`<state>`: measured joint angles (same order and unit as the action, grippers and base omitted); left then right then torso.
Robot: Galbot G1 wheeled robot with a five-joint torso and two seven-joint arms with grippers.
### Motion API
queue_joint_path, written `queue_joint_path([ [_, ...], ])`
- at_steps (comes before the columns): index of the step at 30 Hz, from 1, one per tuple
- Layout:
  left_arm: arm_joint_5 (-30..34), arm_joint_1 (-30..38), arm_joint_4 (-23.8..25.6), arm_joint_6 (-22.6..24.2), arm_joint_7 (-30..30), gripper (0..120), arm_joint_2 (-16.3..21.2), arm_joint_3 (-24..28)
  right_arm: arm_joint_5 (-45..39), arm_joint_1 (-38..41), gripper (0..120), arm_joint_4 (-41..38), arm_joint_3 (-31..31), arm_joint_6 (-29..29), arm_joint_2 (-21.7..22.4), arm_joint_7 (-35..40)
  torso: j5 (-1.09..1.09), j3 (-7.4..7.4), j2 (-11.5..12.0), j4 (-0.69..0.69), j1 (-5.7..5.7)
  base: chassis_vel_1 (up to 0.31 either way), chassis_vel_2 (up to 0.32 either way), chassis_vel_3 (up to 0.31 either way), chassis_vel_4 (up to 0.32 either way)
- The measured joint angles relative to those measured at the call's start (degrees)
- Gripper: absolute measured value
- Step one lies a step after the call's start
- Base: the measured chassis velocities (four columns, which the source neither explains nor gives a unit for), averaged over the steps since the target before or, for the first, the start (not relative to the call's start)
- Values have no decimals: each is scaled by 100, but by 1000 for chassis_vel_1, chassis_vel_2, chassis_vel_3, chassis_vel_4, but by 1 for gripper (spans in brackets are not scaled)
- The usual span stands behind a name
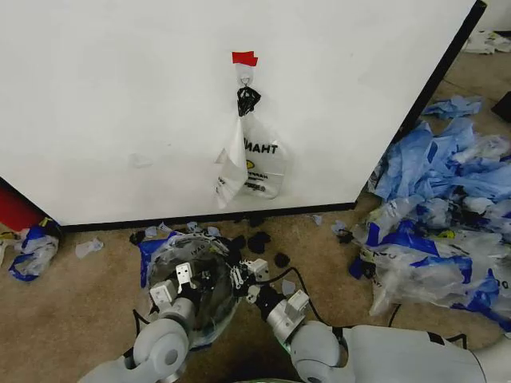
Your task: Pick up the garbage bag from the wall and place it over the trash bin.
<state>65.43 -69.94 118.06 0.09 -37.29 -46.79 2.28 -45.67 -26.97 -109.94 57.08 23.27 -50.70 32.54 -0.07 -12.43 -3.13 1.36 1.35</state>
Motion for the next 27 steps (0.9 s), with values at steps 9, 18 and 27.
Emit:
queue_joint_path([
  [9, -233, -440, 467, 4, 87, 0, 85, -511, -244, -290, 1, 79, -491, -11, -156, 92, 0, 0, 0, 0, 0, 0, 0, 0, 0],
  [18, -777, -825, 1146, -55, 274, 0, 186, -948, -689, -1040, 1, 13, -1464, -211, -529, 429, 1, 0, 0, -1, 0, 0, 0, 0, 0],
  [27, -883, -863, 1170, -109, 281, 0, 134, -972, -984, -1474, 1, 38, -1755, -341, -721, 675, 0, 0, 0, 0, 0, 0, 0, 0, 0],
])
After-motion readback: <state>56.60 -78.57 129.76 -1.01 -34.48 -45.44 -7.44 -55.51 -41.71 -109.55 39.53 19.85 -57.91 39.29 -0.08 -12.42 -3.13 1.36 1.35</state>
